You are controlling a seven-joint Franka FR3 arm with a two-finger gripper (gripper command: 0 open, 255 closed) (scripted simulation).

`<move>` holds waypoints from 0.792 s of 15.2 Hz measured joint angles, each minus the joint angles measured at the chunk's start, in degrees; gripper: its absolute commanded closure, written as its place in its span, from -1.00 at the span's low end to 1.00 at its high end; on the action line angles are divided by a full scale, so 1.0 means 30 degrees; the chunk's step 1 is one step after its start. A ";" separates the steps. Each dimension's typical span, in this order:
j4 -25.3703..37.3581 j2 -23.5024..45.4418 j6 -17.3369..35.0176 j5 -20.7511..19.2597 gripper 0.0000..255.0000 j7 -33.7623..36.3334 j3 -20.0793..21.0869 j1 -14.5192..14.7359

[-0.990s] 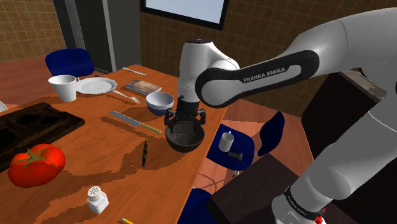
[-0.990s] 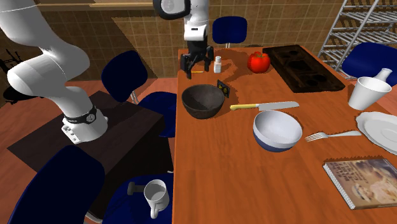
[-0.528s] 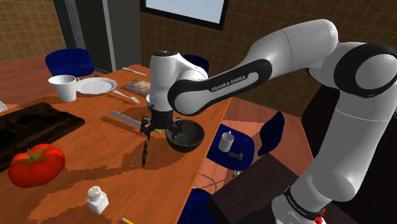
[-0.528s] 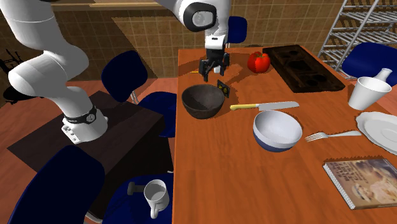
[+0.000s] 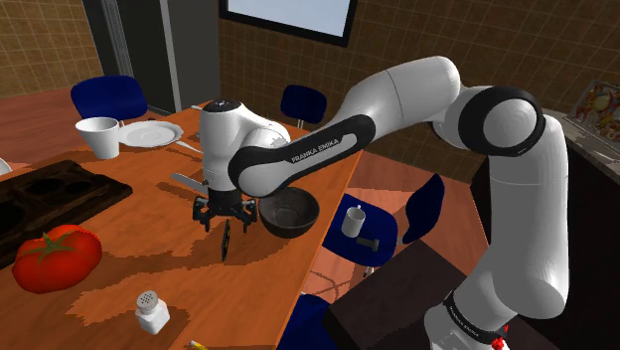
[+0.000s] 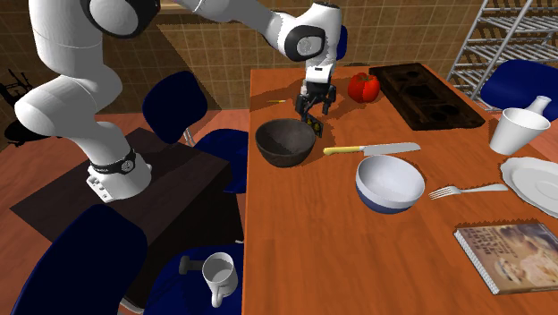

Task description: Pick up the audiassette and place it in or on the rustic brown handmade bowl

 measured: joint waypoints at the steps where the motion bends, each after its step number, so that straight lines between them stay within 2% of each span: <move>1: 0.0029 0.0183 0.0130 -0.0105 -1.00 0.0100 -0.0065 0.0091; 5: -0.0196 0.0744 0.0857 -0.0454 -1.00 0.0291 -0.0309 0.0222; 11: -0.0254 0.0842 0.1008 -0.0523 -1.00 0.0355 -0.0351 0.0264; 12: -0.0254 0.0843 0.1008 -0.0523 1.00 0.0355 -0.0351 0.0264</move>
